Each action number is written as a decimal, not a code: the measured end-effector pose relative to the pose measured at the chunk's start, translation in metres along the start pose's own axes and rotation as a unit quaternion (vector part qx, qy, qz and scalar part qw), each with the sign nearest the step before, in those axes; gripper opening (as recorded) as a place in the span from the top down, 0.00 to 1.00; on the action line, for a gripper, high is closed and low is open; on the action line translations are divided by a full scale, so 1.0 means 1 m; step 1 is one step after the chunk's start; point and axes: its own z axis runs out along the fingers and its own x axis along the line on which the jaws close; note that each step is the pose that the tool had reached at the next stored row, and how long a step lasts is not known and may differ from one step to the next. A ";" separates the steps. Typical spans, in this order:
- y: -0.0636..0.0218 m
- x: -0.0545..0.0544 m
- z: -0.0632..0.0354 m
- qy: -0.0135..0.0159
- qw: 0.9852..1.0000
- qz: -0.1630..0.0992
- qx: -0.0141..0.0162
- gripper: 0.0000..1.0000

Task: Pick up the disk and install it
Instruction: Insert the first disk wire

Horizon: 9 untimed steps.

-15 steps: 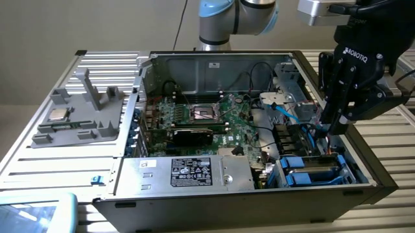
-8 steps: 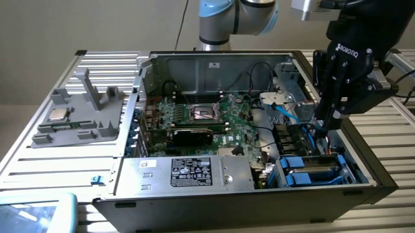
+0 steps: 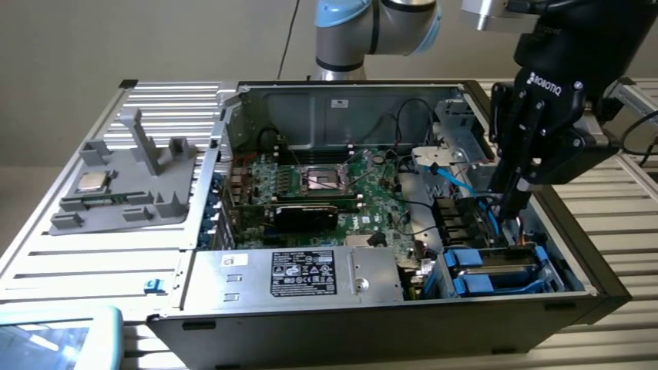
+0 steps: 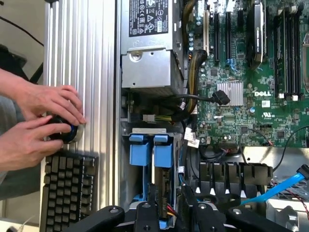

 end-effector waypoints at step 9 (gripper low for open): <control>-0.0130 -0.013 0.0065 0.003 1.000 -0.002 -0.011 0.68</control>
